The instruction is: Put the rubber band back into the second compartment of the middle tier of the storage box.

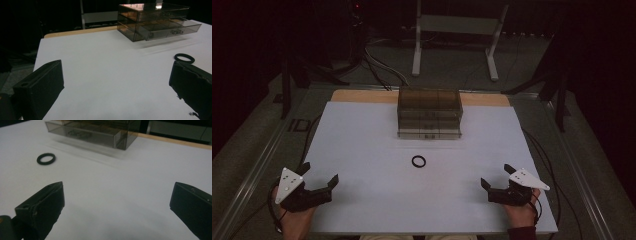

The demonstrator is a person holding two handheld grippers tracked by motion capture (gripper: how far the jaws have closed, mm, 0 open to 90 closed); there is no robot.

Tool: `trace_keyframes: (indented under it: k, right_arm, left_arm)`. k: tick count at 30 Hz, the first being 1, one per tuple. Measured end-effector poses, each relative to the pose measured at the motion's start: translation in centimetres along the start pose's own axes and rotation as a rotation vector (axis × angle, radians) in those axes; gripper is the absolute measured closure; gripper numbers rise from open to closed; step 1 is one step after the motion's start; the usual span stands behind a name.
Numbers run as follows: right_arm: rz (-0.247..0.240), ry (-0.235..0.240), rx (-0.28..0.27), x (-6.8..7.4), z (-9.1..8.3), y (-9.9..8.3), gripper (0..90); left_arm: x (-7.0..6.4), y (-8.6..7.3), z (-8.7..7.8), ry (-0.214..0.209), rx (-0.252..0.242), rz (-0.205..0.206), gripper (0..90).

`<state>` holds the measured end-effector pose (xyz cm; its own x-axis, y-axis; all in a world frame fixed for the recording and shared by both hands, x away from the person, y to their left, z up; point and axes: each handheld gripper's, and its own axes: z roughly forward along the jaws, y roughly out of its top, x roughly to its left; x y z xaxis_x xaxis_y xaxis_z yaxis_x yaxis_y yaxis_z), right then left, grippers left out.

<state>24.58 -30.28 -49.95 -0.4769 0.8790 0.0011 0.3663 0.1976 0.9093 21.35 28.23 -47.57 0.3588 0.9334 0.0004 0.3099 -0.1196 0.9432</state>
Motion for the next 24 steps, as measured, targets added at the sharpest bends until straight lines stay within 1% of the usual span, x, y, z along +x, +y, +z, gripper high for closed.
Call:
trace_keyframes:
  k: [2, 5, 6, 10, 11, 12, 14, 15, 20, 24]
  right_arm:
    - [0.001, -0.004, -0.006, 0.01, -0.13, 0.01, 0.0]
    - [-0.001, -0.007, -0.005, -0.03, -0.14, -0.06, 0.0]
    - [-0.002, -0.009, 0.000, -0.04, -0.11, -0.05, 0.0]
    - [0.000, -0.013, 0.001, -0.09, -0.12, -0.04, 0.0]
    - [0.001, -0.014, 0.003, -0.10, -0.13, -0.02, 0.0]
    - [0.003, -0.016, 0.003, -0.11, -0.14, -0.01, 0.0]
    - [0.002, -0.018, 0.004, -0.13, -0.13, 0.02, 0.0]
    - [0.003, -0.021, 0.004, -0.12, -0.15, 0.03, 0.0]
    - [0.016, -0.028, -0.005, -0.13, -0.27, 0.21, 0.0]
    - [0.025, -0.025, 0.007, -0.07, -0.22, 0.38, 0.0]
  left_arm:
    - [-0.03, -0.02, 0.02, 0.003, 0.001, 0.001, 0.3]
    - [-0.21, 0.06, 0.22, 0.008, 0.004, 0.016, 0.3]
    - [-0.24, 0.04, 0.25, 0.004, 0.004, 0.018, 0.3]
    - [-0.25, -0.10, 0.32, 0.002, 0.006, 0.020, 0.3]
    - [-0.25, -0.18, 0.37, 0.009, 0.017, 0.019, 0.3]
    - [-0.25, -0.18, 0.37, 0.009, 0.017, 0.019, 0.3]
    - [-0.28, -0.25, 0.43, -0.001, 0.014, 0.013, 0.8]
    - [-0.37, -0.26, 0.52, -0.010, 0.016, 0.018, 0.8]
    - [-0.67, -0.25, 0.71, -0.014, 0.026, 0.038, 0.8]
    - [-0.84, -0.28, 0.79, -0.014, 0.032, 0.047, 0.8]
